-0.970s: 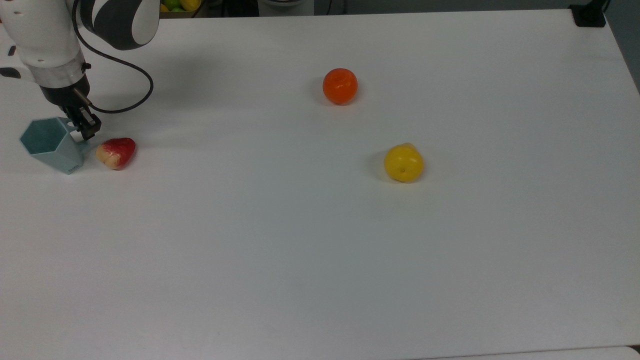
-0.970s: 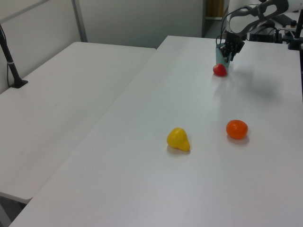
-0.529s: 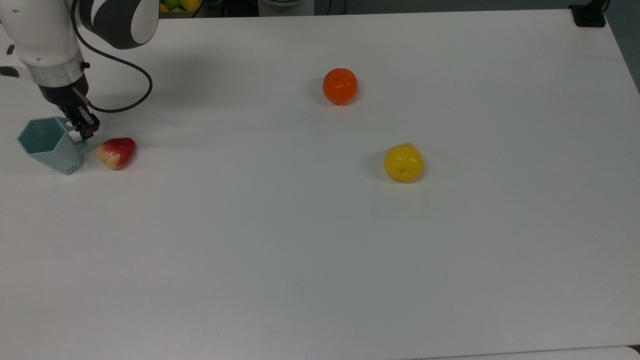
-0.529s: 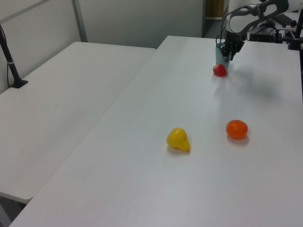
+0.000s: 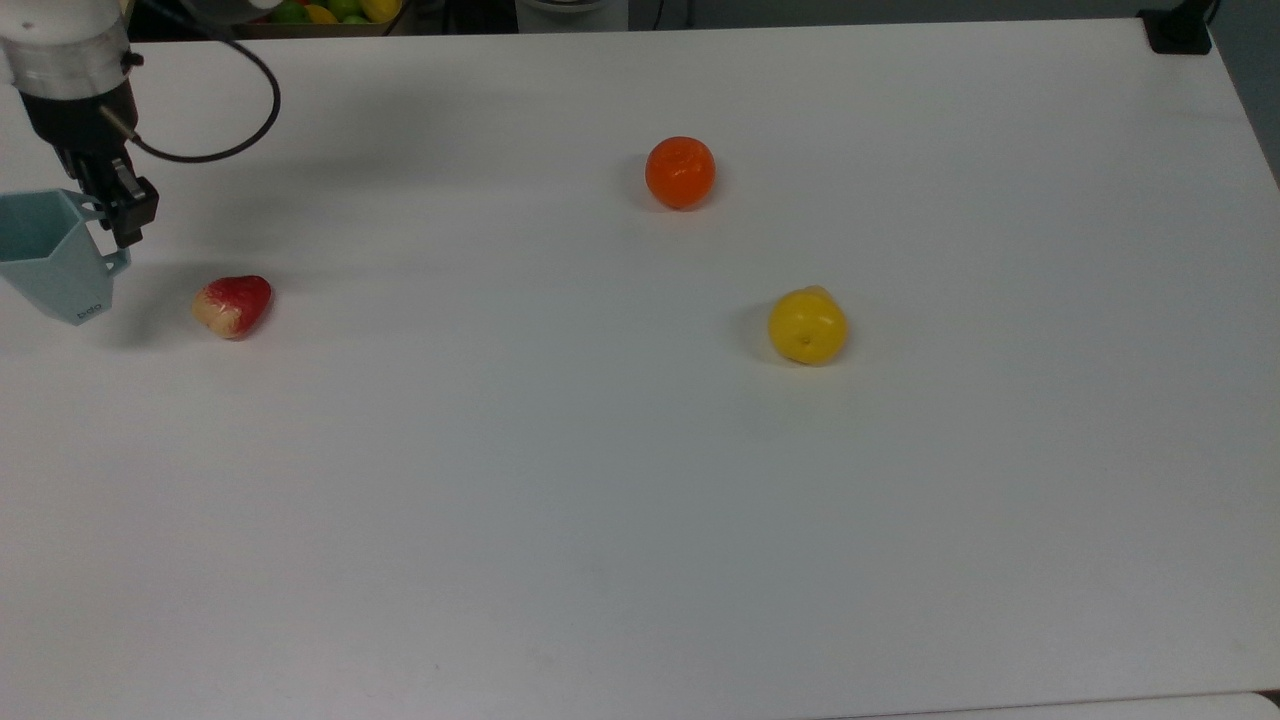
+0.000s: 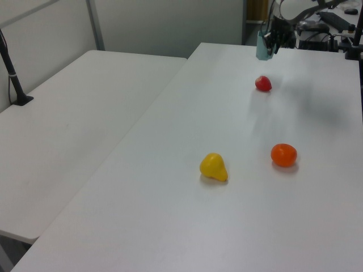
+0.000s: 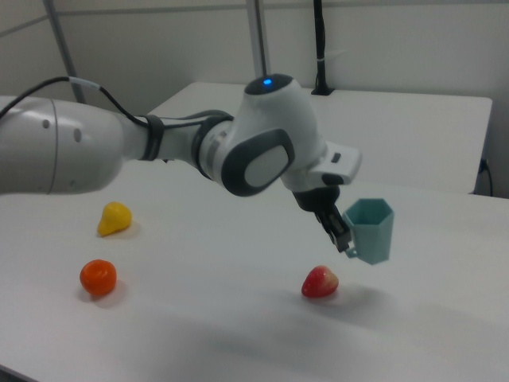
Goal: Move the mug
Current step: 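Lift the teal mug and carry it toward the orange ball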
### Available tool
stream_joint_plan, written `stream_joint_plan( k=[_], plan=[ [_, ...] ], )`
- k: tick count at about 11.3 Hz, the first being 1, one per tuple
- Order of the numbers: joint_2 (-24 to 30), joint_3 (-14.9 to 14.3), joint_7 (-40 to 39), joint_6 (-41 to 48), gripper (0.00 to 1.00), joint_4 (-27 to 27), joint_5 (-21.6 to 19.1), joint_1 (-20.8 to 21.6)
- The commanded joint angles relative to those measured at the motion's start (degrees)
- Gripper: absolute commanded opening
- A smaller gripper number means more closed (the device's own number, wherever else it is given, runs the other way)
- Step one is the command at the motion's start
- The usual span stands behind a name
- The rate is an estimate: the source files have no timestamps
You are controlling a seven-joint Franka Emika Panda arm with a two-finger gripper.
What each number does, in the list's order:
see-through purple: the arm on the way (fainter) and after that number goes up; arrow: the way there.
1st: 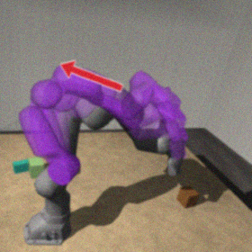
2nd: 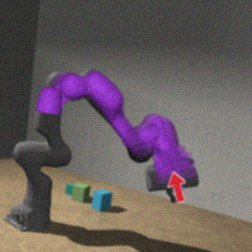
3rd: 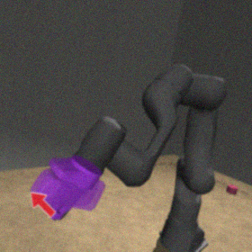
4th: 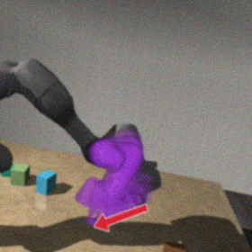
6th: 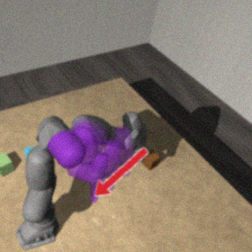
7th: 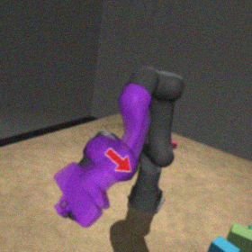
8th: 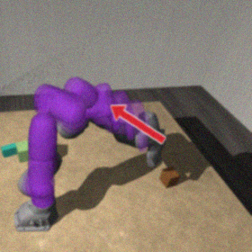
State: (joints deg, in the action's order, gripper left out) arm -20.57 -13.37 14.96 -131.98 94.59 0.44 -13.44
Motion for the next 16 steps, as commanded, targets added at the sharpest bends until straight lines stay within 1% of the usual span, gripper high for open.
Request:
stream_joint_plan(
  k=[1, 3, 5, 6, 7, 8, 9, 10, 11, 12, 14, 16],
  plan=[
    [5.1, 0.2, -0.8, 5.5, 0.06, 1.9, 0.6, 5.7],
    [8.0, 0.3, -1.0, 11.5, 0.06, 2.0, 0.2, 8.9],
    [10.4, 1.3, -1.9, 17.8, 0.06, 2.3, 0.0, 11.9],
    [11.1, 1.9, -2.6, 21.0, 0.06, 3.2, 0.0, 14.5],
    [11.5, 4.5, -2.7, 22.4, 0.06, 4.8, -0.1, 14.7],
    [13.0, 7.4, -2.0, 22.3, 0.06, 7.7, -0.1, 14.6],
    [15.1, 9.3, -1.9, 21.7, 0.06, 11.3, -1.0, 14.5],
    [16.3, 12.0, -1.9, 21.0, 0.06, 14.3, -1.2, 13.9],
    [16.6, 14.0, -1.8, 19.0, 0.06, 16.8, -1.2, 13.2],
    [16.1, 14.5, -1.4, 15.7, 0.06, 18.9, -1.2, 13.1],
    [14.3, 15.3, -0.8, 10.4, 0.05, 21.1, -1.1, 13.0],
    [13.1, 15.3, -1.4, 8.3, 0.04, 21.1, -0.4, 12.2]
  ],
)
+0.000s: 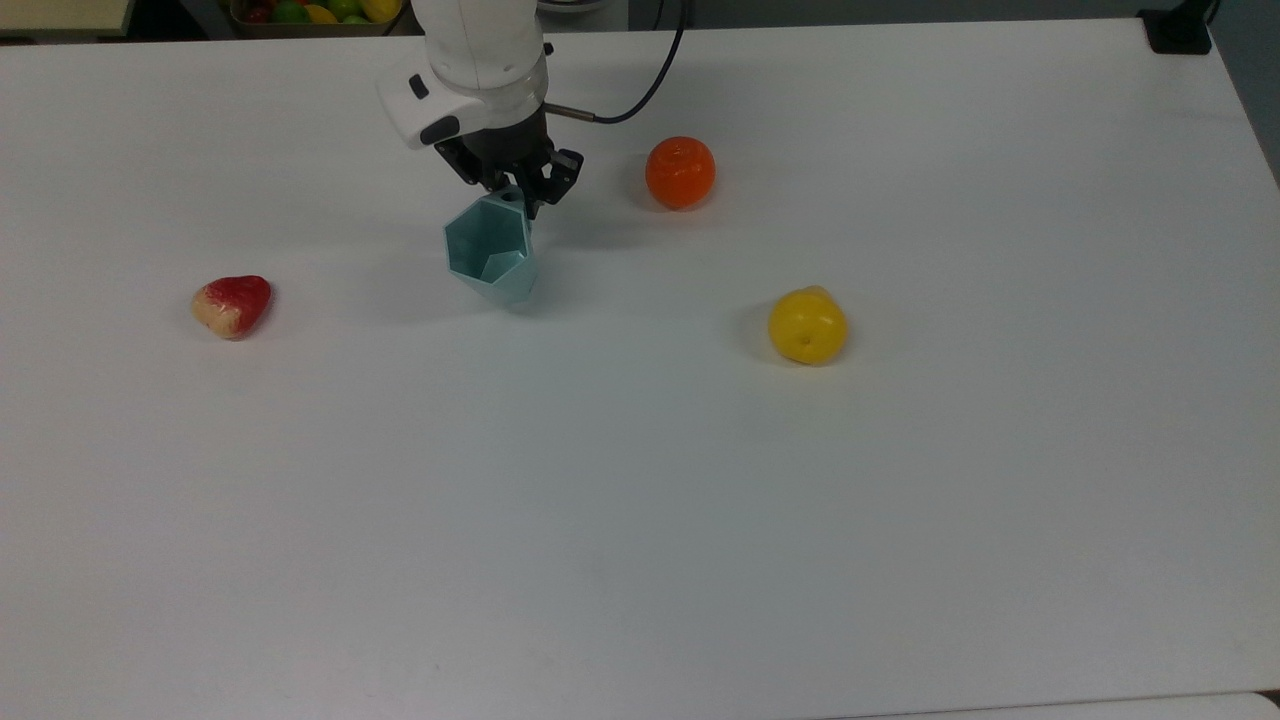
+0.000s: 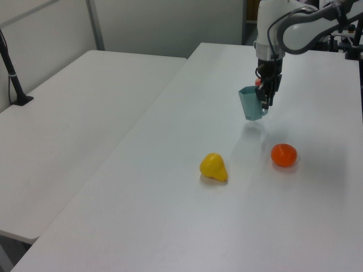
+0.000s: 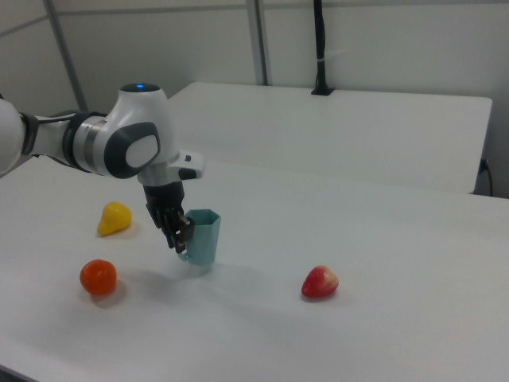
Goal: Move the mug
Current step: 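Lift the teal mug and carry it toward the orange ball, then lower the teal mug upright onto the table and open the gripper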
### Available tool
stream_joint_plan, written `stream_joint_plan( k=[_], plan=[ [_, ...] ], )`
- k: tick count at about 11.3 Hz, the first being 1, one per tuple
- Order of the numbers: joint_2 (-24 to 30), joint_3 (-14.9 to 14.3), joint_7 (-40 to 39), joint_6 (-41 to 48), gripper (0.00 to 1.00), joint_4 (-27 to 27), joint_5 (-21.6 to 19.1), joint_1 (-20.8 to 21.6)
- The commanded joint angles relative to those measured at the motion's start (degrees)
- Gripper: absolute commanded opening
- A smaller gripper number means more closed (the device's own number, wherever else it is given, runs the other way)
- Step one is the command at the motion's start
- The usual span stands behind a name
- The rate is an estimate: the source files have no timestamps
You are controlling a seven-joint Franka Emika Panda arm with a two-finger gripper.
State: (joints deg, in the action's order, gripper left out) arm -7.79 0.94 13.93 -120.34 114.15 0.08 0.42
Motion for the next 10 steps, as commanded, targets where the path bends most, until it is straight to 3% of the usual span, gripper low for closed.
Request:
stream_joint_plan(
  k=[1, 4, 6, 7, 10],
  plan=[
    [0.1, 1.0, -0.7, -4.3, 0.04, 1.5, 0.0, -1.8],
    [-1.0, 1.0, -1.2, -4.8, 0.06, 1.5, 1.8, -1.9],
    [-1.6, 1.0, -1.1, -4.6, 0.16, 1.5, 2.2, -1.9],
    [-1.7, 1.0, -1.1, -4.5, 0.23, 1.6, 2.2, -1.9],
    [-1.5, 1.0, -0.8, -4.0, 0.64, 1.5, 2.6, -1.9]
  ],
)
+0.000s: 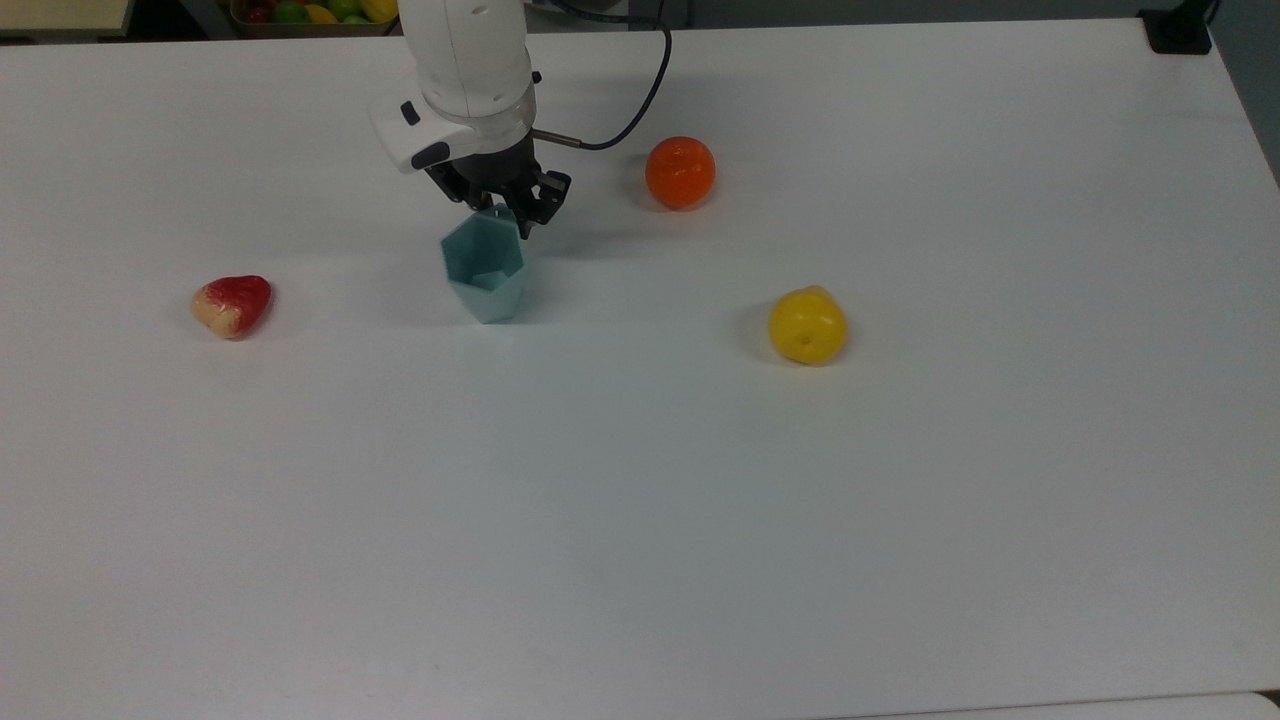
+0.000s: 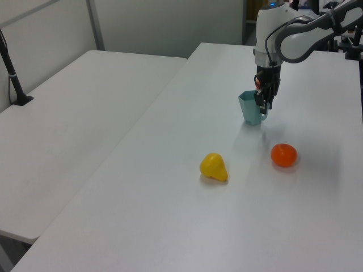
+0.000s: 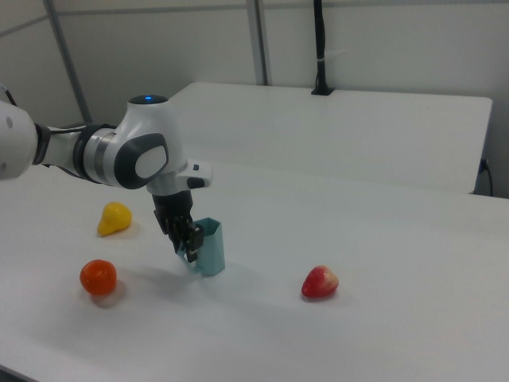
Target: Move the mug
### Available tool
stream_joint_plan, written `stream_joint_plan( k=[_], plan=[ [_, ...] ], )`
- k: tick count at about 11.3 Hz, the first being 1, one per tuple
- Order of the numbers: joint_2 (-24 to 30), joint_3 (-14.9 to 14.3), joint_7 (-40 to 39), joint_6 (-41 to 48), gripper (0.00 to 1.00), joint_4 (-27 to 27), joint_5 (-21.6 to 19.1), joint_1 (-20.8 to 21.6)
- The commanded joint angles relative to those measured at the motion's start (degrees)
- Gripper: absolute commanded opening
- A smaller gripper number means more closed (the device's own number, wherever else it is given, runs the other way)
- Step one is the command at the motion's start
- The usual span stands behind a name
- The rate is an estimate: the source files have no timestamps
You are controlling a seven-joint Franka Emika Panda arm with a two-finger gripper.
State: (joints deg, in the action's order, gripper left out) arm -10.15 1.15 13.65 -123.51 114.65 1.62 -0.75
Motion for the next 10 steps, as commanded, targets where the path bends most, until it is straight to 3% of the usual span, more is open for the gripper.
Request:
stream_joint_plan(
  k=[1, 4, 7, 10],
  plan=[
    [1.1, 0.8, -0.2, 0.5, 0.80, 0.8, 2.1, -0.7],
    [5.2, 0.9, -0.9, 6.8, 1.00, -0.3, 2.9, -2.8],
    [10.0, 3.1, -2.7, 18.4, 1.00, -6.3, 2.3, -9.6],
    [11.7, 3.2, -6.1, 25.7, 1.00, -15.3, 1.7, -14.5]
  ],
)
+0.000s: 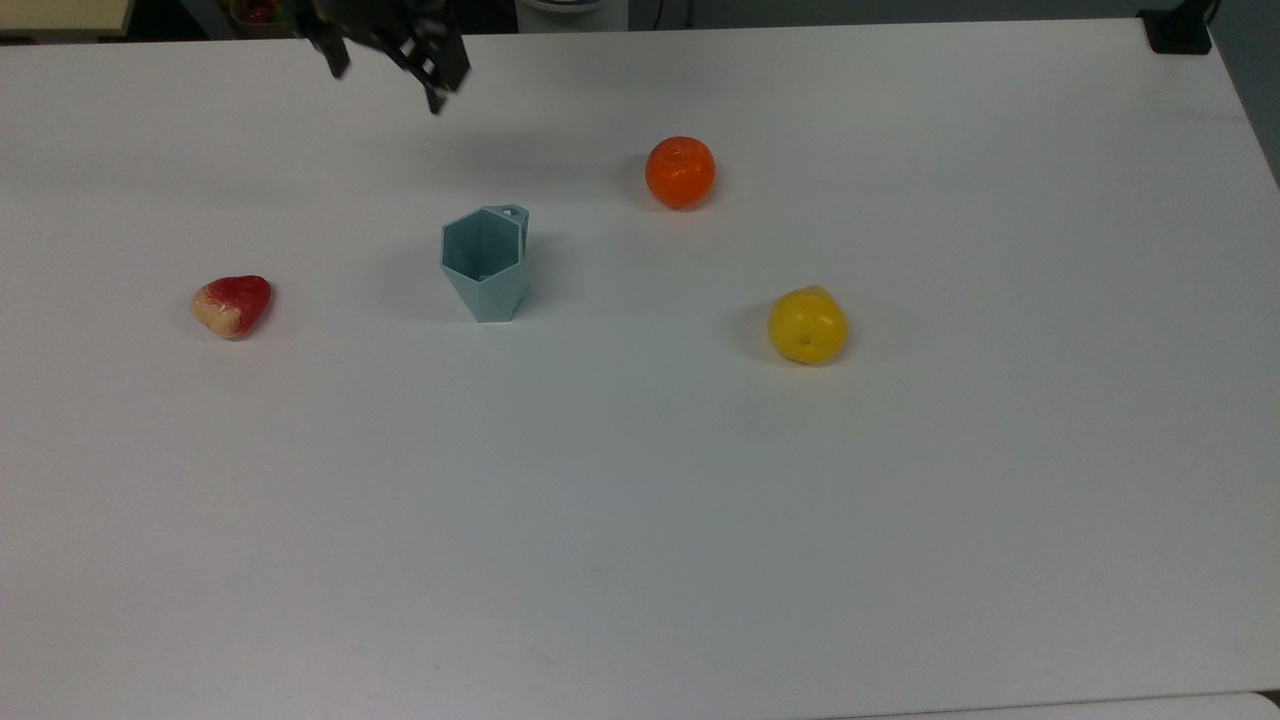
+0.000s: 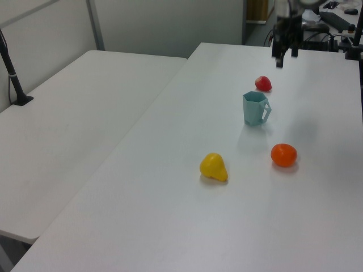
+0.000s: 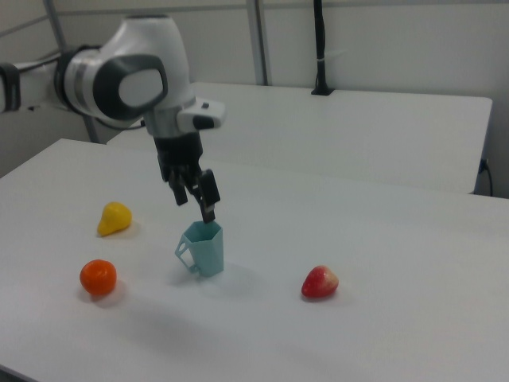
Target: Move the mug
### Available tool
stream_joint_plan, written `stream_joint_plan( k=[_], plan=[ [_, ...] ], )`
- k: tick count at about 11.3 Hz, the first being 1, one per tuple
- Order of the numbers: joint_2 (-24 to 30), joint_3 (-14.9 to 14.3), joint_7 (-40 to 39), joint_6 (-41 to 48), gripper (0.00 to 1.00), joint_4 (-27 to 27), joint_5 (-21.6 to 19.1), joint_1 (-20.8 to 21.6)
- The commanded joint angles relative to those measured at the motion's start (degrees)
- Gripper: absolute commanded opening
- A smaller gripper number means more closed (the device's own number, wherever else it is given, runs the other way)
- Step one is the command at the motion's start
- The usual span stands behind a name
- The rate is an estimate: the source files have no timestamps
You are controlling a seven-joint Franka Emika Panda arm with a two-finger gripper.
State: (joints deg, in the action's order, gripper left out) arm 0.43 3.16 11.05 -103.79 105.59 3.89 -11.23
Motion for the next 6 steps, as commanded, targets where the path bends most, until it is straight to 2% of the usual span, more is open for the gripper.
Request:
stream_joint_plan(
  k=[1, 2, 6],
  plan=[
    [1.1, 1.0, -8.1, 8.8, 1.00, -8.5, -2.4, -5.7],
    [1.1, 0.6, -11.3, 10.9, 1.00, -9.4, -4.2, -6.3],
    [1.1, -0.3, -11.9, 11.8, 1.00, -9.7, -3.8, -5.3]
  ],
)
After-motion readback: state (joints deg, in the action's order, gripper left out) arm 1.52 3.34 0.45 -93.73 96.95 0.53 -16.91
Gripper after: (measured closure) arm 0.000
